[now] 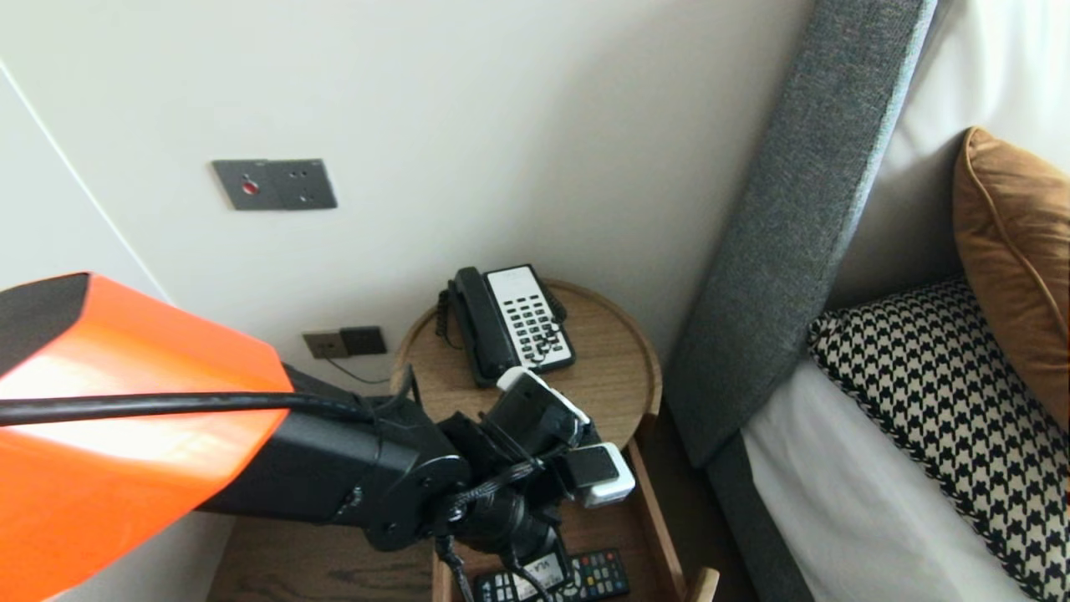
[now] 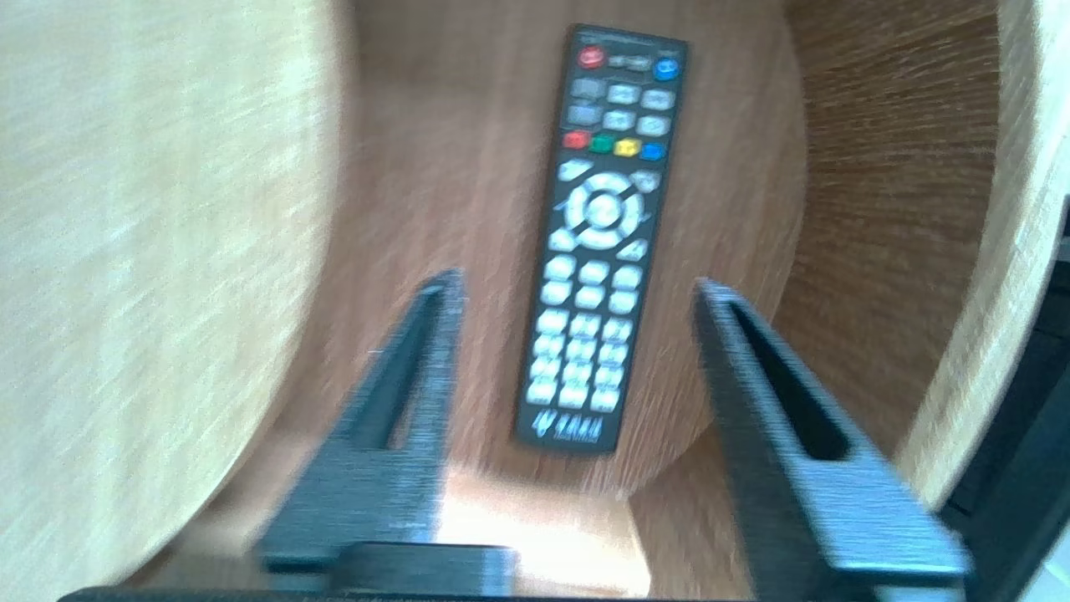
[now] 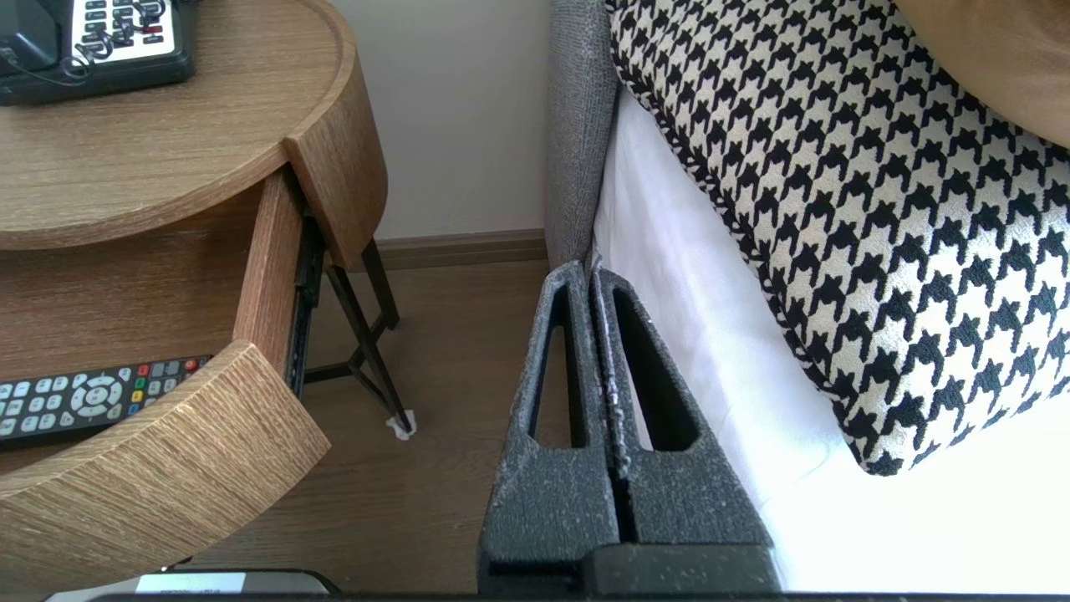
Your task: Put the remote controls on the table in the drawer one by one, then close the nightstand drawer
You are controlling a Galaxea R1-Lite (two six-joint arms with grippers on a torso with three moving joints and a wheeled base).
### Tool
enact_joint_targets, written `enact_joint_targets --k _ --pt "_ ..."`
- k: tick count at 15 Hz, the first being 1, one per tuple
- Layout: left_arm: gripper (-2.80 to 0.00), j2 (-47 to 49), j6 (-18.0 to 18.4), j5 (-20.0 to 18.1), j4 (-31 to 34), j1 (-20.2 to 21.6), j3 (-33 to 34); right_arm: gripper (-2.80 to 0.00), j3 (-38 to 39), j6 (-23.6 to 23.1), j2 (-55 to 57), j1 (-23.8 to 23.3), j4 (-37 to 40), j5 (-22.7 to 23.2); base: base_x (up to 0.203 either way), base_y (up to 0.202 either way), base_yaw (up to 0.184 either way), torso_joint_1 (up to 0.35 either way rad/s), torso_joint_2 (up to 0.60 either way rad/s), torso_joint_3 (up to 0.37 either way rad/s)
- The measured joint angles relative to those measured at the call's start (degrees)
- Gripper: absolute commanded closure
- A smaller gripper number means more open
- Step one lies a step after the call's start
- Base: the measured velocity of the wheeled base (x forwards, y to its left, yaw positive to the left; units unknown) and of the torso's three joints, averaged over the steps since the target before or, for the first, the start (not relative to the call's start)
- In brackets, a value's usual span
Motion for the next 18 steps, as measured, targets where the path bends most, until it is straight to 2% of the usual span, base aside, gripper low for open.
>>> enact_joint_targets --k 5,7,13,18 --pt "0.0 -8.4 -2.8 3.1 0.1 0.4 5.9 0.0 0.0 0.0 0.0 0.0 0.0 0.0 0.0 0.0 0.0 0.0 0.0 0.0" --pt "0.0 -11.1 -4.4 5.3 0.1 0.5 10.2 0.0 0.0 0.0 0.0 0.0 0.0 0.0 0.0 0.0 0.0 0.0 0.0 0.0" --pt "0.0 -20.0 -8.6 8.3 1.9 0.4 24.2 0.0 0.0 0.0 0.0 0.0 0.0 0.0 0.0 0.0 0.0 0.0 0.0 0.0" --pt "0.0 -24.1 -14.5 10.1 1.9 -1.4 34.4 0.0 0.0 0.0 0.0 0.0 0.0 0.0 0.0 0.0 0.0 0.0 0.0 0.0"
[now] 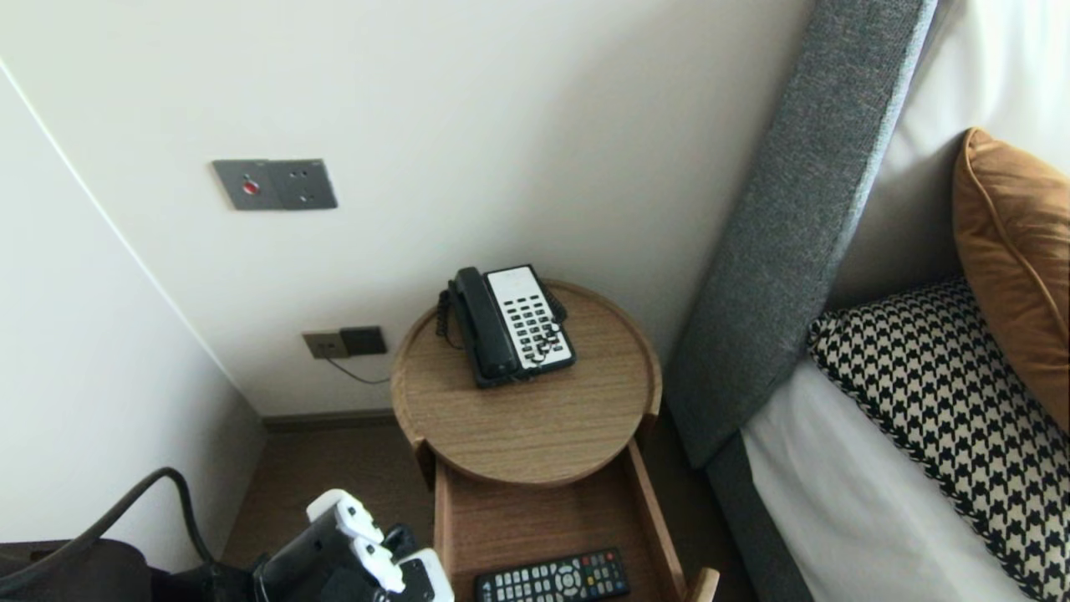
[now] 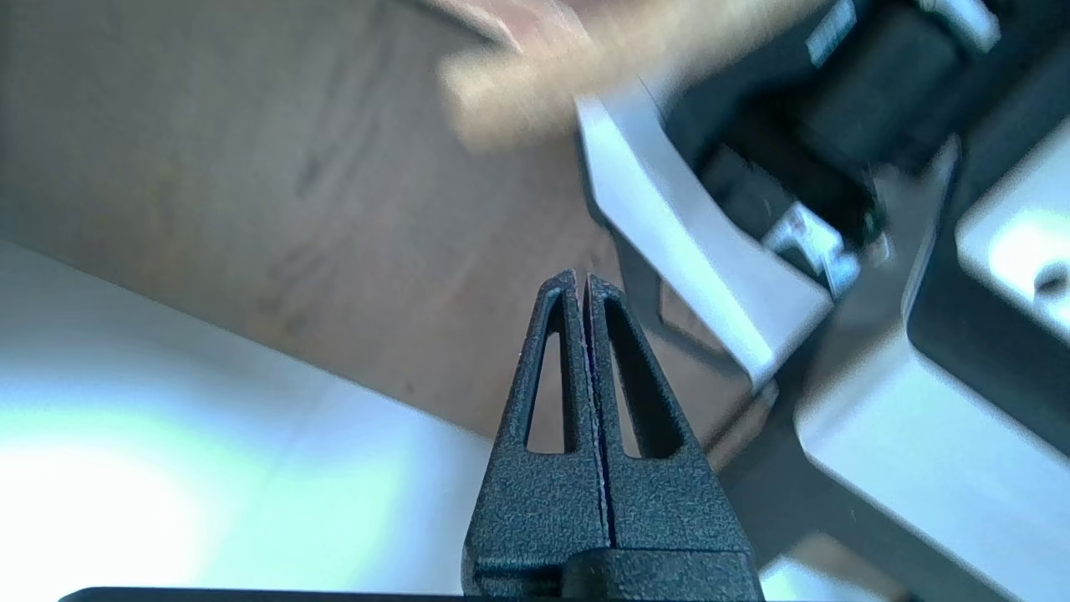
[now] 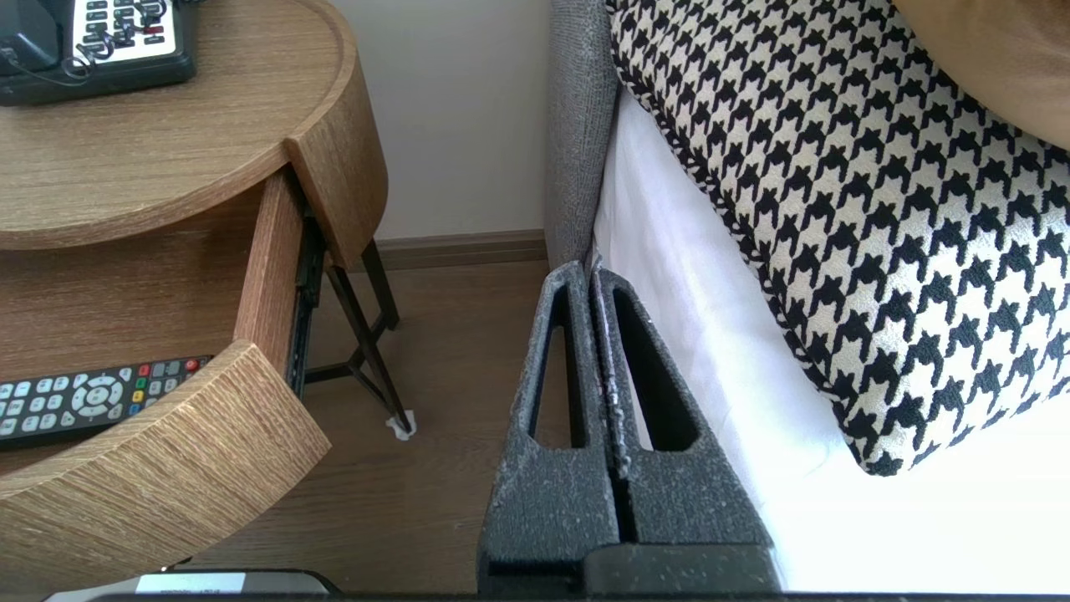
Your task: Close the nightstand drawer
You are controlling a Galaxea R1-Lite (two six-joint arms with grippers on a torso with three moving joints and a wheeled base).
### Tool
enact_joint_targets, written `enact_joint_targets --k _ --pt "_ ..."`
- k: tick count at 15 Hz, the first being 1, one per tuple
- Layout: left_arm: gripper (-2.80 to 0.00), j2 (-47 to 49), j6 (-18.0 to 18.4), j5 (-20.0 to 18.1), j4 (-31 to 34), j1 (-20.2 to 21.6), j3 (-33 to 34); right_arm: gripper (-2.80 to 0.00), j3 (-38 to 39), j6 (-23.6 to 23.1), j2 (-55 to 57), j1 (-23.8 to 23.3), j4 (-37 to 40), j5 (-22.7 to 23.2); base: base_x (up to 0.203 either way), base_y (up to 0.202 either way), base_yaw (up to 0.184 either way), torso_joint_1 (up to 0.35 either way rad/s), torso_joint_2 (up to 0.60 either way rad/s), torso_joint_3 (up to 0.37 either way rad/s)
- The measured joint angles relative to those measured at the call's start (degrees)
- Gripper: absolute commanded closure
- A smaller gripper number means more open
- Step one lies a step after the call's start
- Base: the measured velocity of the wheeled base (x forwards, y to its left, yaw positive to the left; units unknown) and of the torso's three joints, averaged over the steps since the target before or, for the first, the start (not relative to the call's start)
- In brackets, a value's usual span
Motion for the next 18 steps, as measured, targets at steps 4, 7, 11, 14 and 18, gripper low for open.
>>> enact_joint_targets --k 4,7,11,14,18 --pt "0.0 1.5 -8.5 0.3 -1.0 -4.7 1.8 0.0 0.0 0.0 0.0 0.0 0.0 0.0 0.0 0.0 0.0 0.0 0.0 0.0" --pt "0.0 5.1 -13.1 1.5 -2.8 -7.9 1.0 0.0 0.0 0.0 0.0 0.0 0.0 0.0 0.0 0.0 0.0 0.0 0.0 0.0" --pt "0.0 9.7 -18.6 2.0 -6.3 -10.4 -2.1 0.0 0.0 0.0 0.0 0.0 0.0 0.0 0.0 0.0 0.0 0.0 0.0 0.0" --pt "0.0 12.4 -19.4 1.9 -7.4 -11.5 -3.2 0.0 0.0 0.0 0.0 0.0 0.0 0.0 0.0 0.0 0.0 0.0 0.0 0.0" --pt "0.0 15.5 -21.6 1.9 -10.5 -12.2 -5.3 0.0 0.0 0.0 0.0 0.0 0.0 0.0 0.0 0.0 0.0 0.0 0.0 0.0"
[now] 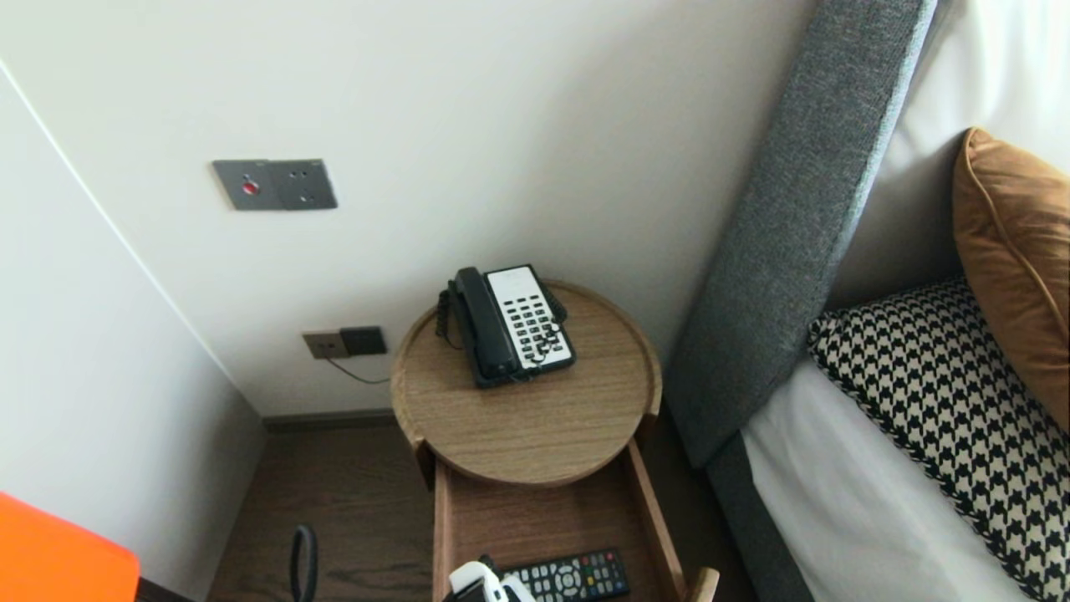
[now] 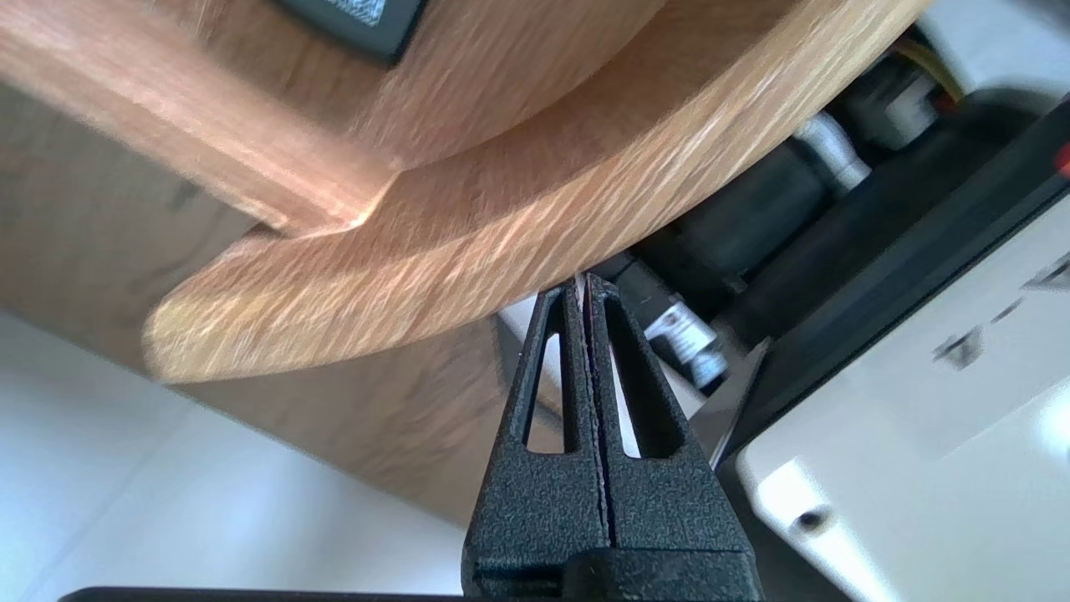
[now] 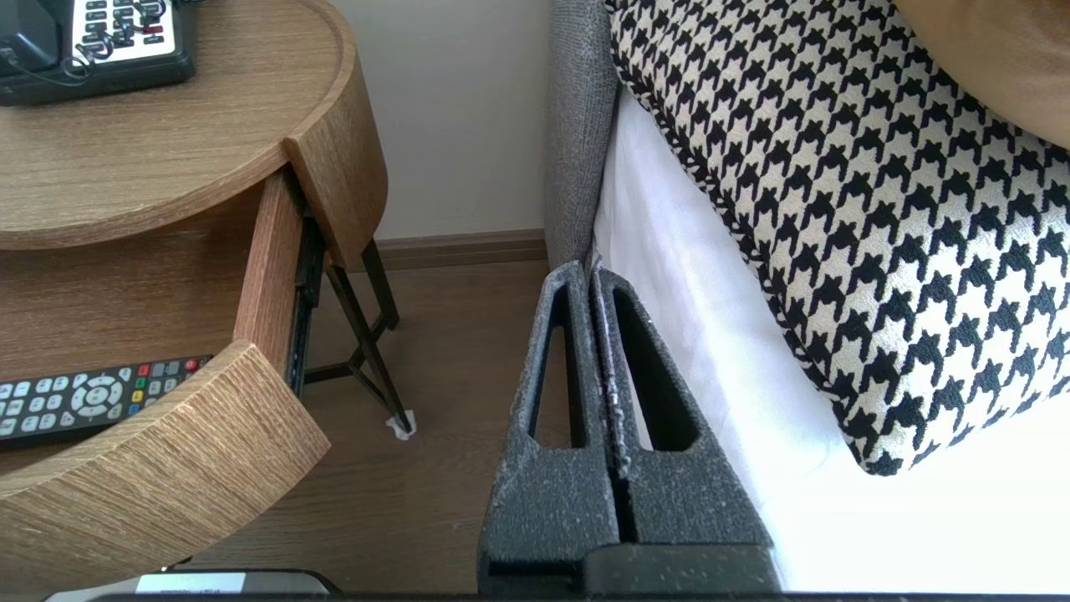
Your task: Close the nightstand drawer
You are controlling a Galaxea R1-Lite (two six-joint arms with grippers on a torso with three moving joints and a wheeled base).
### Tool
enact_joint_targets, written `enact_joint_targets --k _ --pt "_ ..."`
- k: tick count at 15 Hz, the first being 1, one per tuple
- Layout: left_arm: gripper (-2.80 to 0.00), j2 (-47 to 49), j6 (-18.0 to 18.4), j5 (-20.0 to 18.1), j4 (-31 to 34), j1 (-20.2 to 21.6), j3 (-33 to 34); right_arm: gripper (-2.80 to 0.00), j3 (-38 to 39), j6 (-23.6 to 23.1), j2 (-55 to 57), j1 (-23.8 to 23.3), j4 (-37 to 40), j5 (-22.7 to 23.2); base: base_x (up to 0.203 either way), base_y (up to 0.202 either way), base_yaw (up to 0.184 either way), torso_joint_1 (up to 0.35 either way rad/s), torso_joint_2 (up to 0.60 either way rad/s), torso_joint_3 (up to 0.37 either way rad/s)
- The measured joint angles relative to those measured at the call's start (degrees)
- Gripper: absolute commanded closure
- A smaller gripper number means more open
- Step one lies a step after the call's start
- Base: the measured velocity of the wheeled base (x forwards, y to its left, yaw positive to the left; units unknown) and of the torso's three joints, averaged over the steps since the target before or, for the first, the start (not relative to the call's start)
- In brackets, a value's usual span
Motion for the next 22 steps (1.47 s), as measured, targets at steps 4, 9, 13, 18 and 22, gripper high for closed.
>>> enact_joint_targets --k 4,9,13,18,22 --pt "0.0 2.2 -1.5 0.1 -1.6 0.5 -2.1 0.0 0.0 0.0 0.0 0.0 0.0 0.0 0.0 0.0 0.0 0.0 0.0 0.0" --pt "0.0 4.9 -1.3 -0.1 -3.9 4.8 -5.3 0.0 0.0 0.0 0.0 0.0 0.0 0.0 0.0 0.0 0.0 0.0 0.0 0.0" --pt "0.0 7.0 -0.7 0.1 -4.1 8.8 -9.4 0.0 0.0 0.0 0.0 0.0 0.0 0.0 0.0 0.0 0.0 0.0 0.0 0.0" --pt "0.0 8.9 -1.0 -0.1 -5.9 12.8 -12.4 0.0 0.0 0.0 0.0 0.0 0.0 0.0 0.0 0.0 0.0 0.0 0.0 0.0" --pt "0.0 10.0 -1.2 0.0 -10.7 15.1 -13.6 0.0 0.0 0.0 0.0 0.0 0.0 0.0 0.0 0.0 0.0 0.0 0.0 0.0"
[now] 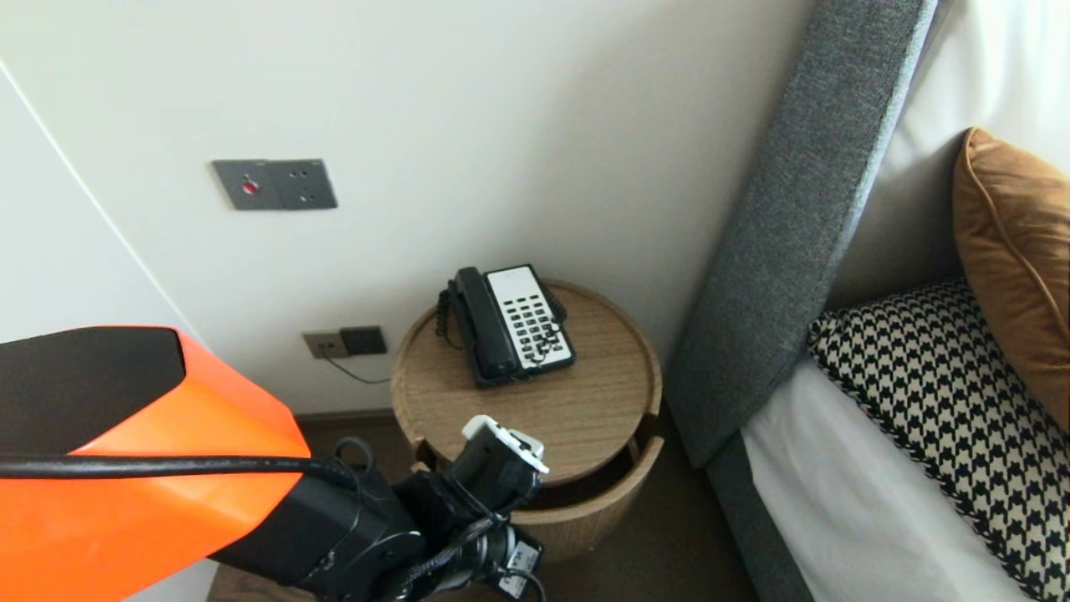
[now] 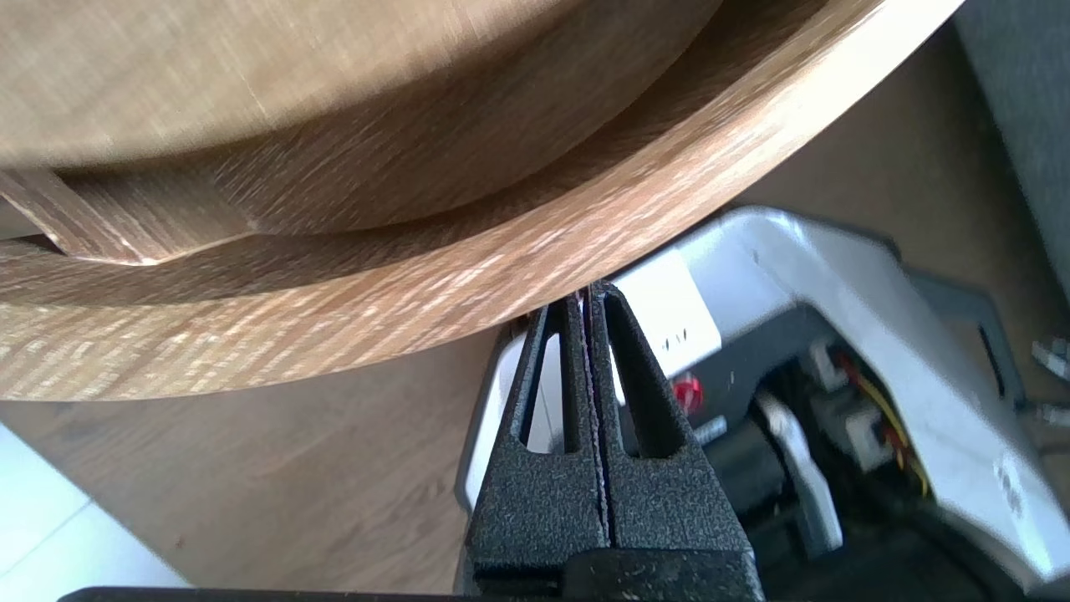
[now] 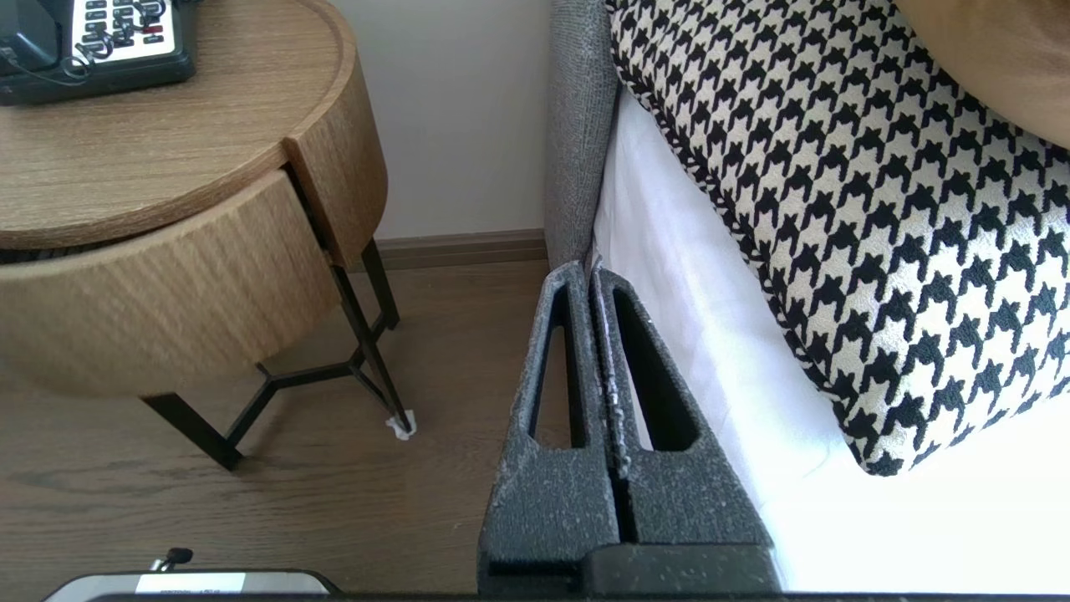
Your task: Close the nightstand drawer
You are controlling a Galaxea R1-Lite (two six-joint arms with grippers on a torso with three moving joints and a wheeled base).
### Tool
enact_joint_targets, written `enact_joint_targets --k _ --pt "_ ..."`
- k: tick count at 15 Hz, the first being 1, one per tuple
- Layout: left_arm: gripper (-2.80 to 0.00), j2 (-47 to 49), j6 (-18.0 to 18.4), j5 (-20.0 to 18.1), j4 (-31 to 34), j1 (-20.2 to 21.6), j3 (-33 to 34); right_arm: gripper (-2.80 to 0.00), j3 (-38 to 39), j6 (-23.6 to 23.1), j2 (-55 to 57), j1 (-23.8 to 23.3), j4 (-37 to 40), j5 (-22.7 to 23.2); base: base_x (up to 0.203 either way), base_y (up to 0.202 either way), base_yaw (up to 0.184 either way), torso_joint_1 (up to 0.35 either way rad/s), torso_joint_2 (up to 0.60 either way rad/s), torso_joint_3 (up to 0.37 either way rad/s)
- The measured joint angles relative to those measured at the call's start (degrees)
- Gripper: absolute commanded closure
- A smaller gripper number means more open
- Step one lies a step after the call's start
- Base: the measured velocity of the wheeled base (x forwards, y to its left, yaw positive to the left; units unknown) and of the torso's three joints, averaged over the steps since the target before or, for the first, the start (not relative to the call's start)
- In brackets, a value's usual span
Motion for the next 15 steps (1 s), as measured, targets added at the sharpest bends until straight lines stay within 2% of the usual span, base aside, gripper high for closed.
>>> enact_joint_targets --k 11,15 --pt "0.0 4.1 0.0 -0.1 0.3 4.6 -6.4 0.0 0.0 0.0 0.0 0.0 0.0 0.0 0.0 0.0 0.0 0.0 0.0 0.0" --pt "0.0 4.6 -0.1 0.2 -1.8 5.1 -7.4 0.0 0.0 0.0 0.0 0.0 0.0 0.0 0.0 0.0 0.0 0.0 0.0 0.0"
